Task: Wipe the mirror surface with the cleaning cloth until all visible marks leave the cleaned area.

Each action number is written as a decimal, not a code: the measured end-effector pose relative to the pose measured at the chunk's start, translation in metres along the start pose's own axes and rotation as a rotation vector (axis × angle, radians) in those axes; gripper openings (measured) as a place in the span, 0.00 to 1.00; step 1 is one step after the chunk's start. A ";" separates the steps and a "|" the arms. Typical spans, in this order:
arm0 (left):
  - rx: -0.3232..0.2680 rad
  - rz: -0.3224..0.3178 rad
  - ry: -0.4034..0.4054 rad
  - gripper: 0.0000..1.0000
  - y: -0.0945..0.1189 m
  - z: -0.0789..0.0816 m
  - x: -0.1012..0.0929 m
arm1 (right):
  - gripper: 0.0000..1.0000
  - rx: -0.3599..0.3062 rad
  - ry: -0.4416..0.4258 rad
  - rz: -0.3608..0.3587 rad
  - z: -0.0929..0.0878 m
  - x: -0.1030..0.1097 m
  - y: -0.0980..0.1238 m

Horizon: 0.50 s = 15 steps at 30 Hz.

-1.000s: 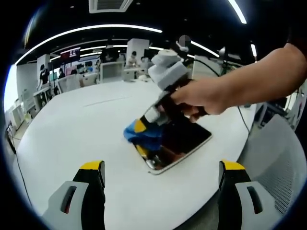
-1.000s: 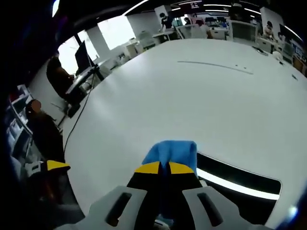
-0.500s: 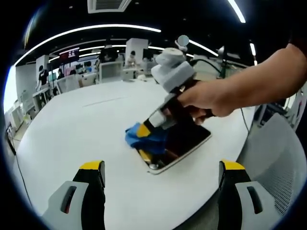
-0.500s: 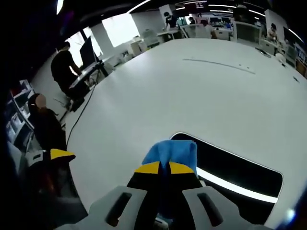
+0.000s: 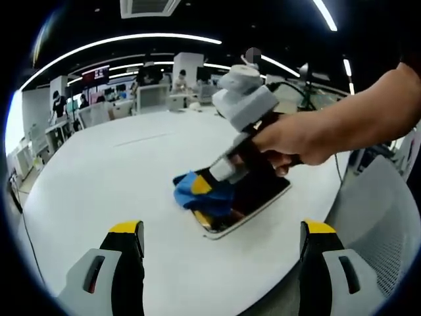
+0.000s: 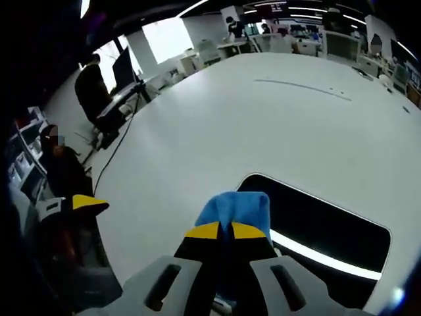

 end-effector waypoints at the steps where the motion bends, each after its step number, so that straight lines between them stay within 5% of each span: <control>1: 0.000 0.000 0.000 0.99 0.000 0.000 0.000 | 0.00 -0.002 -0.010 0.002 0.000 -0.001 0.000; 15: 0.006 0.002 -0.008 0.99 0.000 0.000 0.000 | 0.00 0.000 0.000 0.001 0.000 -0.002 -0.001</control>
Point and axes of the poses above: the point that each gripper's makers call its tool centre point, and the gripper's own axes: y roughly backward along the fingers, x roughly to its left, z roughly out of its top, the point moved 4 cm from there along y, roughly backward along the fingers, and after that the axes turned 13 degrees about y, right-handed, at the moved point
